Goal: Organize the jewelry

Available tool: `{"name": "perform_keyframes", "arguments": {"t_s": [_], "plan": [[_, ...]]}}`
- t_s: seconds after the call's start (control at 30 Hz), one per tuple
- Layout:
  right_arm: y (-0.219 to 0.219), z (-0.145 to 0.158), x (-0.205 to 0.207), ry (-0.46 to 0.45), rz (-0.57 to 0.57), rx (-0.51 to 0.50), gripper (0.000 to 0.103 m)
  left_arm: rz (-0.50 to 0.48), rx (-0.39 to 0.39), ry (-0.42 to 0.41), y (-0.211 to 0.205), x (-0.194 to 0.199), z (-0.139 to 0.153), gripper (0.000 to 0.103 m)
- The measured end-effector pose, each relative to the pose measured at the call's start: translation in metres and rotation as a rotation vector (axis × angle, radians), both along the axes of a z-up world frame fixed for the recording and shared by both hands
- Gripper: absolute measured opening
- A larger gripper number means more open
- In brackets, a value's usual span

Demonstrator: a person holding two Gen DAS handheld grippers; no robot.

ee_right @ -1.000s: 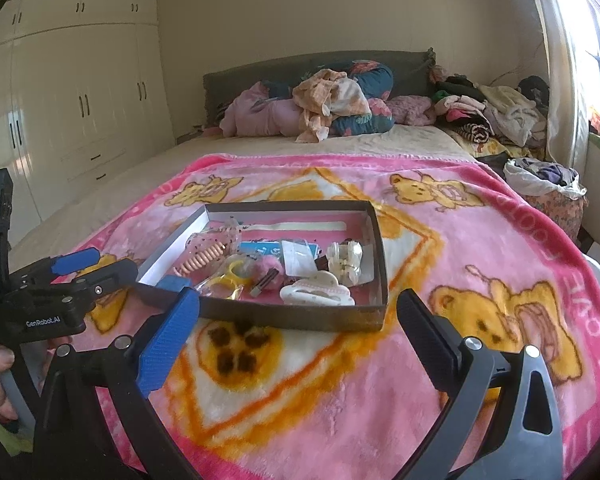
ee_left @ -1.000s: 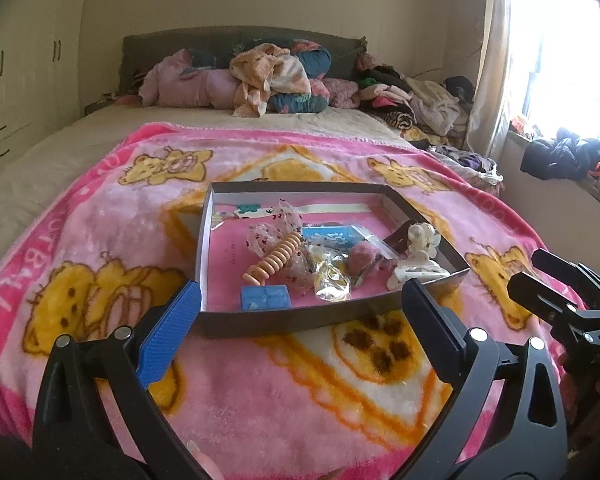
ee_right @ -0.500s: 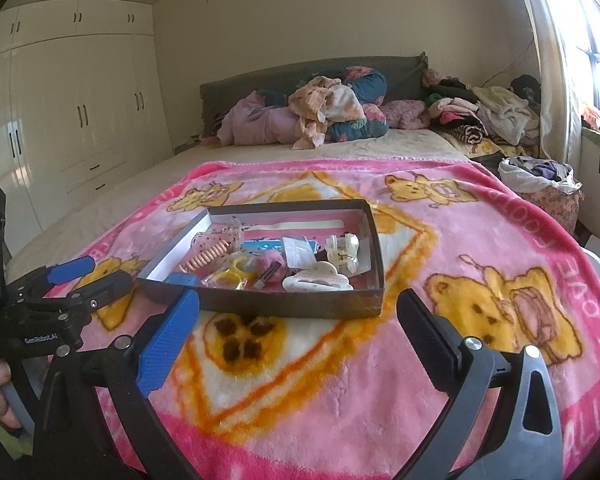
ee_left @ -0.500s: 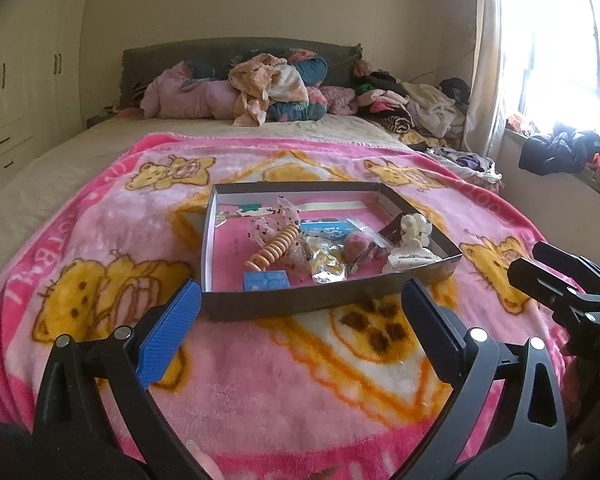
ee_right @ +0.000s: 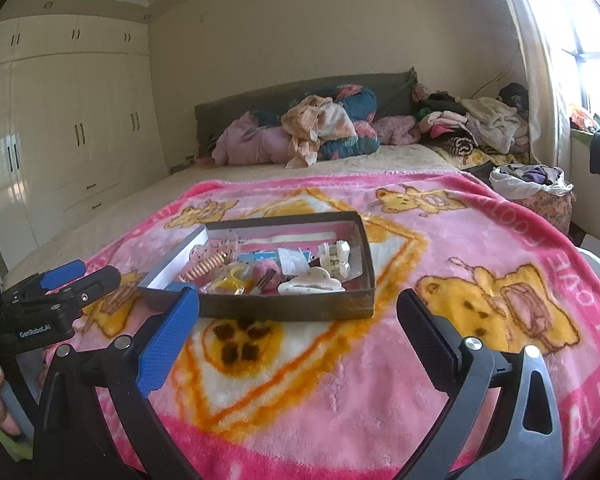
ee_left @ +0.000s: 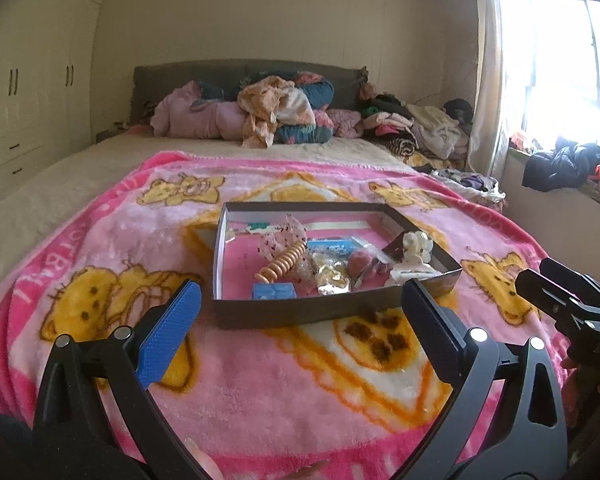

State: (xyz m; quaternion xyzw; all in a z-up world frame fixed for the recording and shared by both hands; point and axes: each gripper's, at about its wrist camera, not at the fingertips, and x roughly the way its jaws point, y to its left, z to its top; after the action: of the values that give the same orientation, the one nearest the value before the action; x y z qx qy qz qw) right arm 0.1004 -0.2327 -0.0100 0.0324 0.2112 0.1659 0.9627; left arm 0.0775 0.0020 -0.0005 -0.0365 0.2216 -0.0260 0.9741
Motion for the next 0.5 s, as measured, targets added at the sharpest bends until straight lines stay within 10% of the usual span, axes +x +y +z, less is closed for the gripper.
{"name": "perform_keyframes", "arguments": {"t_s": [0.5], "plan": [[-0.003, -0.005, -0.017, -0.133, -0.037, 0.012, 0.096, 0.007, 0.034, -0.066, -0.009, -0.012, -0.005, 0.092]]}}
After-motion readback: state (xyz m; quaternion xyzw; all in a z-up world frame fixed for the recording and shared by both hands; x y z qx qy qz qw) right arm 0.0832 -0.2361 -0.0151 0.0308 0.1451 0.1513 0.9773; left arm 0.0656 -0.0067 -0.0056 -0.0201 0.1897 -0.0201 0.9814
